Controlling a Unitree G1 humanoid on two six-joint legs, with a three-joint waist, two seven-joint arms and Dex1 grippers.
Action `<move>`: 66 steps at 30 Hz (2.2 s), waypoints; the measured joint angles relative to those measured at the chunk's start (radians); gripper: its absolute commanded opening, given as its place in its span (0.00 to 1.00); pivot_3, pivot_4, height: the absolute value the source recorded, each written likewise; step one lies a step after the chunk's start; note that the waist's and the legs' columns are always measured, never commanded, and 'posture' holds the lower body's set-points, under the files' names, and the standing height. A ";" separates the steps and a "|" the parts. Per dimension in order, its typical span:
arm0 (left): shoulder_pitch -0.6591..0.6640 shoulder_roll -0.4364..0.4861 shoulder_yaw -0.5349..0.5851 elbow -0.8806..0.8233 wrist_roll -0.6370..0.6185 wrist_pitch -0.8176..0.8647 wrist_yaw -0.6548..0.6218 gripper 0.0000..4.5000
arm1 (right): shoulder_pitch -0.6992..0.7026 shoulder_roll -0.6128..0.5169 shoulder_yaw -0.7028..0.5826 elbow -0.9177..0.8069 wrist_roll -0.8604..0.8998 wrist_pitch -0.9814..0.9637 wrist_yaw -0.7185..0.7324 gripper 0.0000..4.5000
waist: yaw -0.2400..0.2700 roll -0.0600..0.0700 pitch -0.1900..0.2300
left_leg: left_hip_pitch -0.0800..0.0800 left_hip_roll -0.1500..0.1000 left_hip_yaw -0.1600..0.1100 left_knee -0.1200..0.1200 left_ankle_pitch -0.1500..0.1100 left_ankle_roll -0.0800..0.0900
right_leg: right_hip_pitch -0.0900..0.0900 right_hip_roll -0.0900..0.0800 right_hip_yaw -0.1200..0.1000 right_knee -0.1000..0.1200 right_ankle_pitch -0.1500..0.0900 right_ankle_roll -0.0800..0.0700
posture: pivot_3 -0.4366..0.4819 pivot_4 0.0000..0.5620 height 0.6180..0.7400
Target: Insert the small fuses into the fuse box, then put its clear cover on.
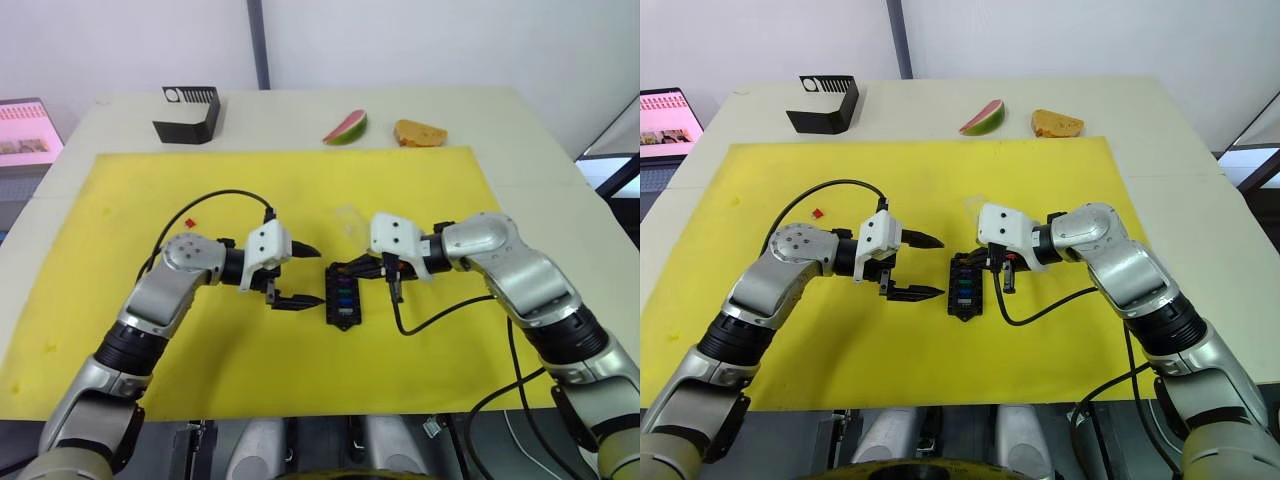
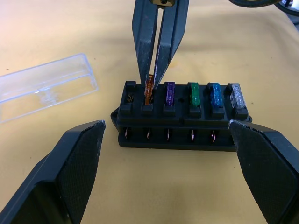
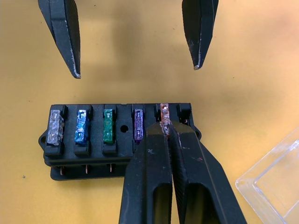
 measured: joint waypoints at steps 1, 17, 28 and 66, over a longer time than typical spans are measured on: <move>0.000 0.000 0.000 0.000 0.000 -0.001 0.000 0.99 | -0.001 0.000 0.001 -0.002 -0.001 0.004 0.000 0.00 | 0.000 0.000 0.000 | 0.000 0.000 0.000 0.000 0.000 0.000 | 0.000 0.000 0.000 0.000 0.000 0.000 | 0.48 0.27 1.00; 0.000 -0.013 0.000 0.008 0.010 -0.007 0.003 0.99 | -0.015 -0.002 0.028 -0.034 -0.023 0.061 -0.003 0.00 | 0.000 0.000 0.000 | 0.000 0.000 0.000 0.000 0.000 0.000 | 0.000 0.000 0.000 0.001 0.000 0.000 | 0.48 0.27 1.00; 0.000 -0.016 0.000 0.008 0.020 -0.008 0.004 1.00 | -0.024 0.001 0.037 -0.029 -0.033 0.061 -0.001 0.15 | -0.001 0.000 0.000 | 0.000 0.000 0.000 0.001 0.000 0.000 | 0.000 0.000 0.000 0.001 0.000 0.000 | 0.48 0.27 1.00; 0.007 0.000 0.004 0.027 0.032 -0.030 -0.023 1.00 | 0.234 0.117 -0.129 -0.090 0.138 0.032 -0.199 0.01 | 0.001 0.000 -0.001 | 0.001 0.000 0.000 0.001 0.000 0.000 | 0.001 0.000 0.000 0.001 0.000 0.000 | 0.48 0.27 1.00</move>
